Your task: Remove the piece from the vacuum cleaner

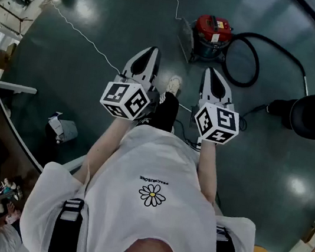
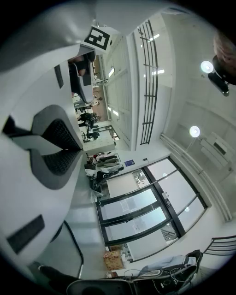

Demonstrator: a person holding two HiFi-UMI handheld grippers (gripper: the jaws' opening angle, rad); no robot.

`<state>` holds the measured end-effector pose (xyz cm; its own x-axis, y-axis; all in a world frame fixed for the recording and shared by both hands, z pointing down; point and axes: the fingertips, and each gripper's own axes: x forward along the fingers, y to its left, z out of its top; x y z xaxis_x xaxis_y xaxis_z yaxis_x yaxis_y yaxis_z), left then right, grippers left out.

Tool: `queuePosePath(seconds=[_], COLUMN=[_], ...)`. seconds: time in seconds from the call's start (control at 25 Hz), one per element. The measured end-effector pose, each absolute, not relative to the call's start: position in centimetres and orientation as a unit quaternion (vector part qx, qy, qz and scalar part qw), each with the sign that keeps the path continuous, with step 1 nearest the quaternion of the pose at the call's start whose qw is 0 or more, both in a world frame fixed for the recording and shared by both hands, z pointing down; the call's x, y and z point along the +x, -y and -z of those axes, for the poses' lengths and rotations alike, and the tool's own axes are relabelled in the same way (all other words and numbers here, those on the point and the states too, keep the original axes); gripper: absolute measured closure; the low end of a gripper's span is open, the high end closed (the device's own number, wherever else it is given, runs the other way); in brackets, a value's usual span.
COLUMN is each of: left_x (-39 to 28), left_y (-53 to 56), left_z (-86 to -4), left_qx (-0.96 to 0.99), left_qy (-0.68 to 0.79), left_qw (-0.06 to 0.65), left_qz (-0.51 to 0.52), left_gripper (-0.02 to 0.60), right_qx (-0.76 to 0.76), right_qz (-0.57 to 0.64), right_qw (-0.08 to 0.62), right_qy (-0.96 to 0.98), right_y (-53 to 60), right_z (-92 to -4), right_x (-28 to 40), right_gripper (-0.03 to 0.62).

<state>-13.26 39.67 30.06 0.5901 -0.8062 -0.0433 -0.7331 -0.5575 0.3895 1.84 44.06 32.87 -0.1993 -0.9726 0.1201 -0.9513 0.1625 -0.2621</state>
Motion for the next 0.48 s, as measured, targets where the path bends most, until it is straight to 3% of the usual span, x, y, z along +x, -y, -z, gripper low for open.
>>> queuePosePath(seconds=[0.48], left_x=[-7.2], left_y=[-28.3], left_z=[-30.9], left_qx=[0.889], left_qy=[0.420], left_qw=[0.148], left_qz=[0.104], left_gripper=[0.583], right_qx=[-0.646], right_qz=[0.123], right_qw=[0.025], right_qy=[-0.753], right_y=[-33.0], right_z=[-33.0], right_x=[7.2], right_gripper=[0.583])
